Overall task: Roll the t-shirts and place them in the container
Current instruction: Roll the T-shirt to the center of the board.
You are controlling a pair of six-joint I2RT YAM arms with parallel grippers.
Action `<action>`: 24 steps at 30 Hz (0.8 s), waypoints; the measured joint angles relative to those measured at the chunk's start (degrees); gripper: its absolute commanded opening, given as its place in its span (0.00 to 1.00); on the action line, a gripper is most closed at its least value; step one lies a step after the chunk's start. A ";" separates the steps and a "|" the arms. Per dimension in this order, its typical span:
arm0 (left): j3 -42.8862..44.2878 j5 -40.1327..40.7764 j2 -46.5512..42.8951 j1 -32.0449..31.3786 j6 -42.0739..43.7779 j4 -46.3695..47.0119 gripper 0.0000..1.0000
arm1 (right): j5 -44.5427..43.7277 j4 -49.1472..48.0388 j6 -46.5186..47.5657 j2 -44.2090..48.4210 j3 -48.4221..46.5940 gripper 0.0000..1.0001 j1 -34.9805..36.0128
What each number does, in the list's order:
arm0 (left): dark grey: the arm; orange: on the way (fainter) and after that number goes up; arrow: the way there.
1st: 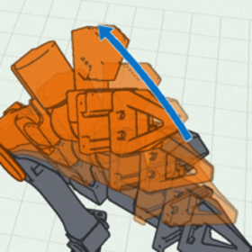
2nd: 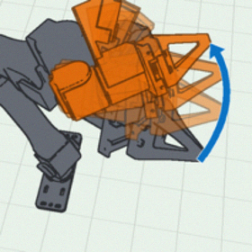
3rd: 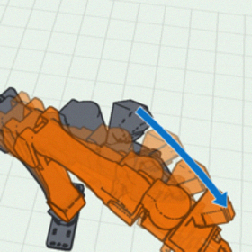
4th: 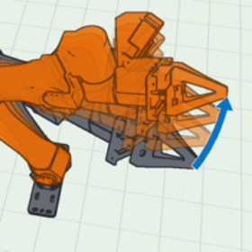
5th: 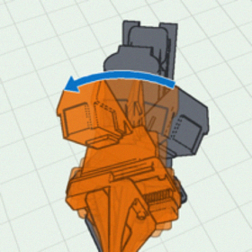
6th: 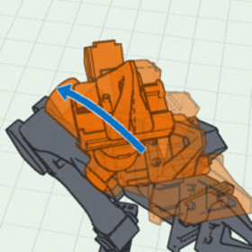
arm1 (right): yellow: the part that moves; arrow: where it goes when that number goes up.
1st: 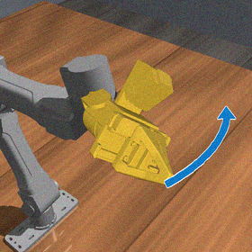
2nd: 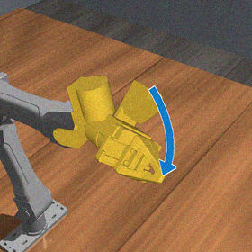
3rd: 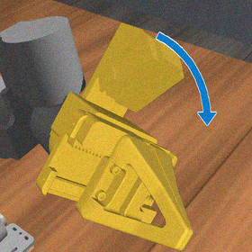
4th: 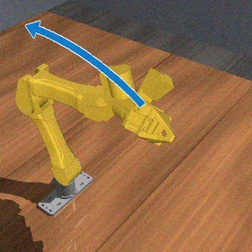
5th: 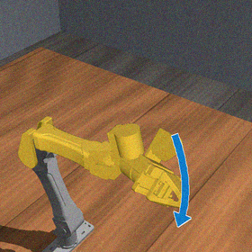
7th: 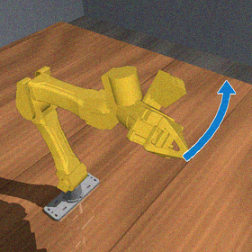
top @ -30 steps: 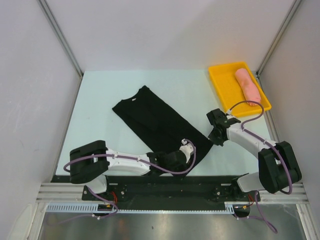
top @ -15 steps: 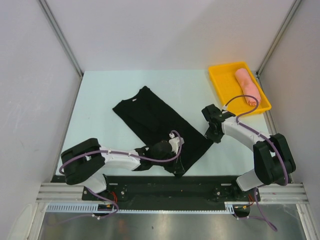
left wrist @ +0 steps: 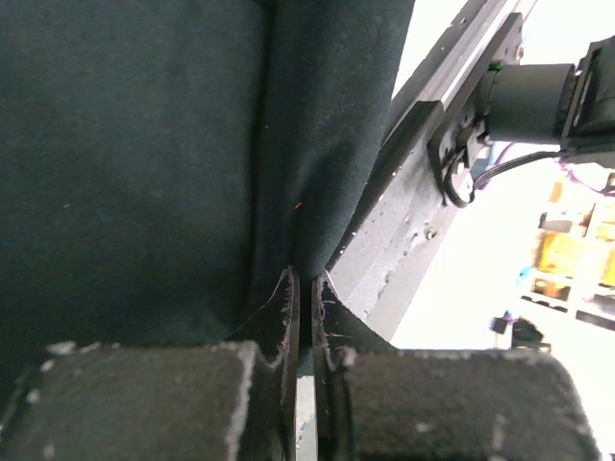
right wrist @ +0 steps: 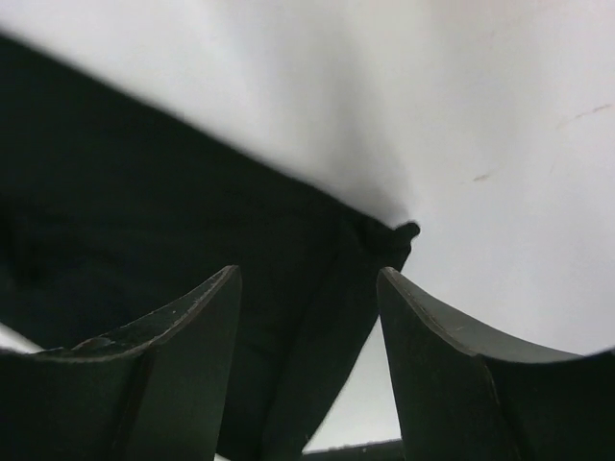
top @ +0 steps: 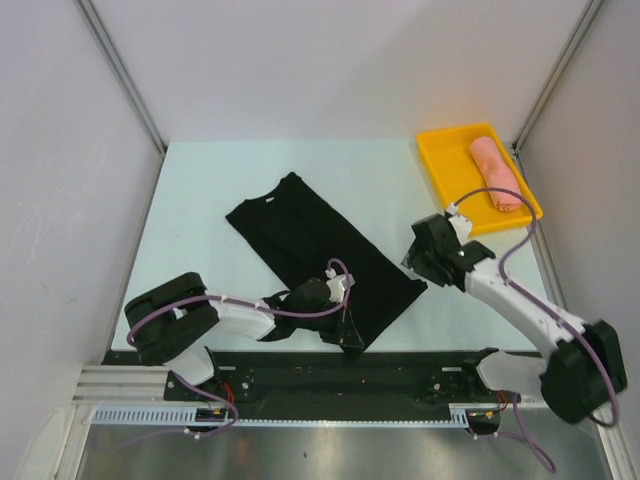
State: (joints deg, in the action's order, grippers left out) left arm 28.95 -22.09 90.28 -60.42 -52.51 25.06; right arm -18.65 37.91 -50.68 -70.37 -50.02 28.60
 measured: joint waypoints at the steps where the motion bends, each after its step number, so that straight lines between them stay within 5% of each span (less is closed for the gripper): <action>1: -0.31 -0.39 0.07 0.28 -0.61 0.44 0.05 | 0.37 -0.39 0.00 3.26 1.64 0.64 0.55; 5: -1.09 -1.14 0.15 1.09 -2.51 1.88 0.05 | 2.23 -1.75 -0.74 15.32 8.68 0.57 1.51; 6: -1.14 -1.29 0.26 1.25 -2.99 2.08 0.05 | 2.19 -1.77 -1.22 17.38 9.99 0.47 2.29; 11: -1.27 -2.34 0.83 2.12 -4.61 2.95 0.06 | 1.92 -1.84 -4.68 23.65 15.45 0.38 11.47; 24: -1.33 -2.75 0.83 3.69 -5.66 2.23 0.06 | -2.99 -4.68 -12.90 16.13 17.68 0.35 27.87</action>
State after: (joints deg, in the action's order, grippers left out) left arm 27.62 -24.84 91.11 -56.73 -58.17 27.29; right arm -21.65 33.23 -63.57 -54.24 -32.34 56.47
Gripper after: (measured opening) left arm 0.067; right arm 0.355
